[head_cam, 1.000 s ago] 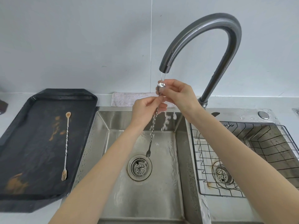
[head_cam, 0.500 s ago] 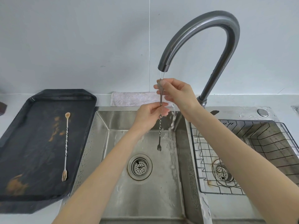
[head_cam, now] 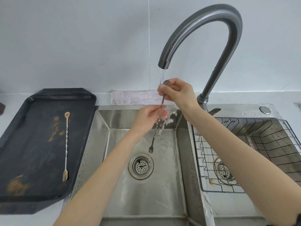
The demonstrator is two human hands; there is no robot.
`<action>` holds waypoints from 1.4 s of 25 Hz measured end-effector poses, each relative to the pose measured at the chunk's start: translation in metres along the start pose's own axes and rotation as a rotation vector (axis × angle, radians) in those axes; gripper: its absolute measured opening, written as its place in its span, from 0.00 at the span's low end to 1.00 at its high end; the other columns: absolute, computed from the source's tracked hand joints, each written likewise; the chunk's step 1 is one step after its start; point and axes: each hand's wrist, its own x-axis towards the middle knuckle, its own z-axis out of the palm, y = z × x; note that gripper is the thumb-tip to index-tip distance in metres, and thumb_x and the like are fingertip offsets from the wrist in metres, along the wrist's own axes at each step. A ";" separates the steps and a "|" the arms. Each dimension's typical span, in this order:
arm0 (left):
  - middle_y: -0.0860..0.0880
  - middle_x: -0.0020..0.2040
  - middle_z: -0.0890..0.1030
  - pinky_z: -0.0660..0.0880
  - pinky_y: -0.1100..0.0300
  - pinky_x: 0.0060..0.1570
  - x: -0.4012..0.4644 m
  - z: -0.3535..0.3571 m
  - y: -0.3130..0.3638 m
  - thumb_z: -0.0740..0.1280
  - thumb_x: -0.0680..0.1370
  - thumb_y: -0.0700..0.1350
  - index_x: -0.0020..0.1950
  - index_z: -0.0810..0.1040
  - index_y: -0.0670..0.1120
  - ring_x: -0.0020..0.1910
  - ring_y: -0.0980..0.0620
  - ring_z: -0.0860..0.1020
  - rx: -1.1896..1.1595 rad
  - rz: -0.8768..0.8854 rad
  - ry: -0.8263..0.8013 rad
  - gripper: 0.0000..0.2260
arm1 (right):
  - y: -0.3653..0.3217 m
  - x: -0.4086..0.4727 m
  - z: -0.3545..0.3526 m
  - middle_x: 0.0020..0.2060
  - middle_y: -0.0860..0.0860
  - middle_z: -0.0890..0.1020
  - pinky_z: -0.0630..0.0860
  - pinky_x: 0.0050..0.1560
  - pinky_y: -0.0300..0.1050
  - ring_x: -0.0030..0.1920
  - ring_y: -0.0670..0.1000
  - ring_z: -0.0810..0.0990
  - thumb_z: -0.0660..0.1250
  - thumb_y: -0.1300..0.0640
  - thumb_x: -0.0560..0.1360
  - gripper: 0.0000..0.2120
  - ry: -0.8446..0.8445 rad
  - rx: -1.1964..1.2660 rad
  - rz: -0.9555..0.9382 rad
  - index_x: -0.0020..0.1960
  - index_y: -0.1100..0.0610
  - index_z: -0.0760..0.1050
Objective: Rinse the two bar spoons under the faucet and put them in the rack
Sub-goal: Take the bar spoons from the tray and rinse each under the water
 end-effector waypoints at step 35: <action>0.42 0.55 0.80 0.73 0.55 0.57 0.010 -0.043 -0.207 0.62 0.76 0.36 0.52 0.80 0.42 0.54 0.47 0.78 0.760 -0.339 -0.320 0.09 | 0.243 -0.026 -0.004 0.55 0.58 0.79 0.75 0.50 0.45 0.54 0.59 0.78 0.60 0.64 0.76 0.09 -0.274 -1.079 0.577 0.51 0.60 0.78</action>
